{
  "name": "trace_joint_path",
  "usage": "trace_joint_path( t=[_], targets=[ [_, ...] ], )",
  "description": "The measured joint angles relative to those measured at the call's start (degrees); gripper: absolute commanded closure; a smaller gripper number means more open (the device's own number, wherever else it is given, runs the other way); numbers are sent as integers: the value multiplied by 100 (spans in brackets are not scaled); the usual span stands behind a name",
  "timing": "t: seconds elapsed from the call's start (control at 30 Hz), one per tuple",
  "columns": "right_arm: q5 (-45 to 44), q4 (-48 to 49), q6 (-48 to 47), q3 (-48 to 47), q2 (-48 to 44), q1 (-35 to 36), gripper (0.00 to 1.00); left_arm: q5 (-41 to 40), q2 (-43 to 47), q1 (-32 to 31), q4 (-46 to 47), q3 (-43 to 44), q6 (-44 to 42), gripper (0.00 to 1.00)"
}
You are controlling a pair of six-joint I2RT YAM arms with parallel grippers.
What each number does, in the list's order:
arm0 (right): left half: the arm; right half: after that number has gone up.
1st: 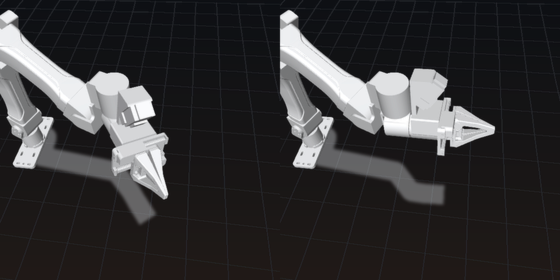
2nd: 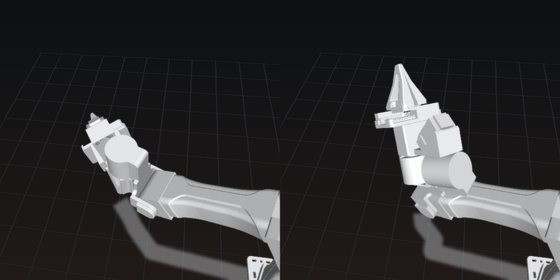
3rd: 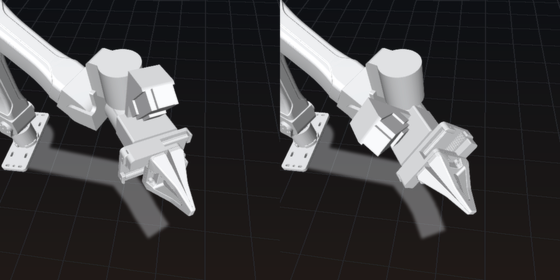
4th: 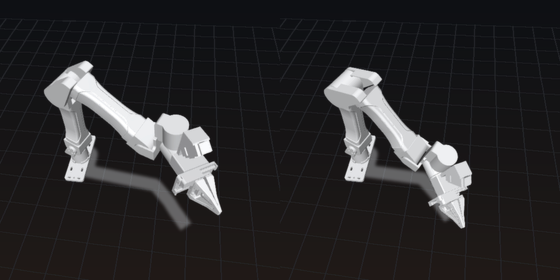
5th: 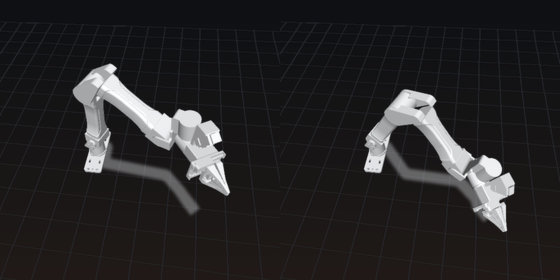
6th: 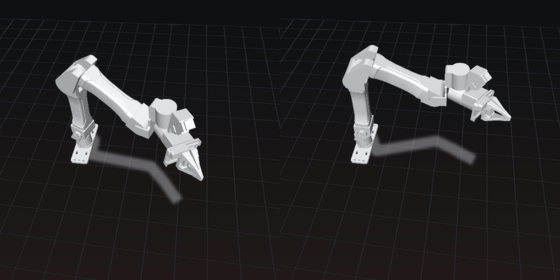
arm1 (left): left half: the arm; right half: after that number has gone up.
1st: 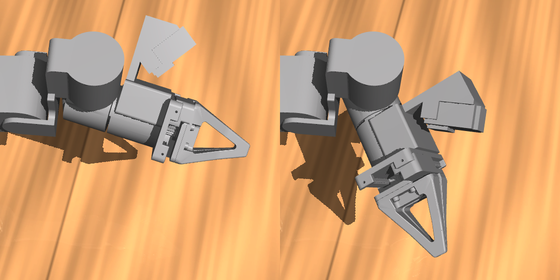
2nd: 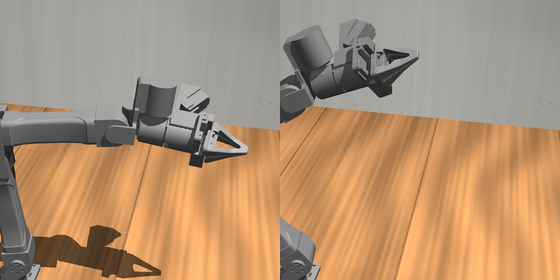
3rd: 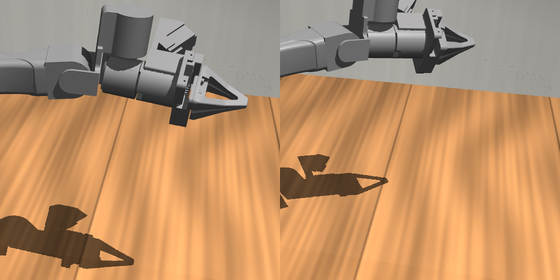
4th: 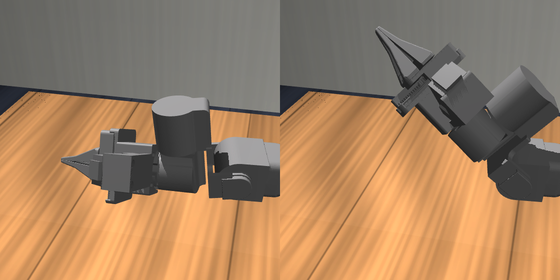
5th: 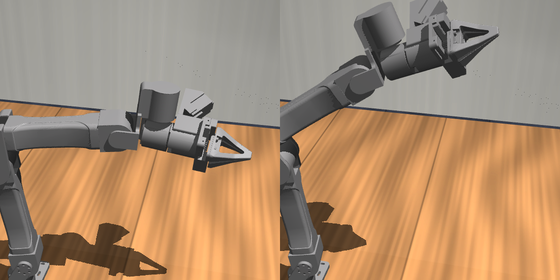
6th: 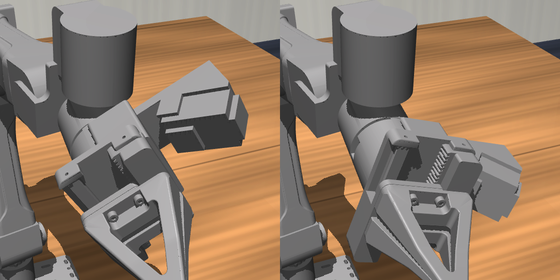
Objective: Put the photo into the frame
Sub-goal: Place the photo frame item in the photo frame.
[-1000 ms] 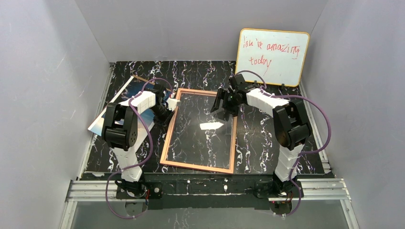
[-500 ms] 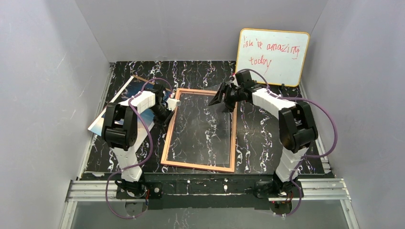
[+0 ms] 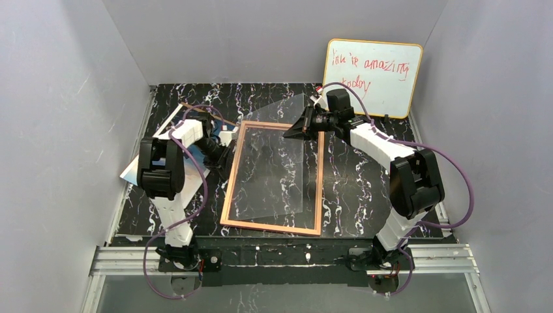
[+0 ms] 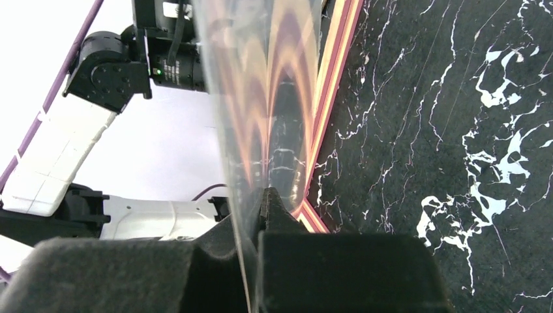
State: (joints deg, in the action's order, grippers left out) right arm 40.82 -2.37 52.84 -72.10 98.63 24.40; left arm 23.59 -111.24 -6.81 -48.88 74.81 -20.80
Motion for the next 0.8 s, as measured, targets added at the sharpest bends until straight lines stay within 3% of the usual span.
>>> trace_joint_path(
  t=[0.37,0.8],
  targets=[
    [365,586,575,131,-50,-96,99,98,-11,761,-247,841,-68,98],
    [739,1648,1613,811,-120,-420,99,66,-11,907,-245,752,-133,99]
  ],
)
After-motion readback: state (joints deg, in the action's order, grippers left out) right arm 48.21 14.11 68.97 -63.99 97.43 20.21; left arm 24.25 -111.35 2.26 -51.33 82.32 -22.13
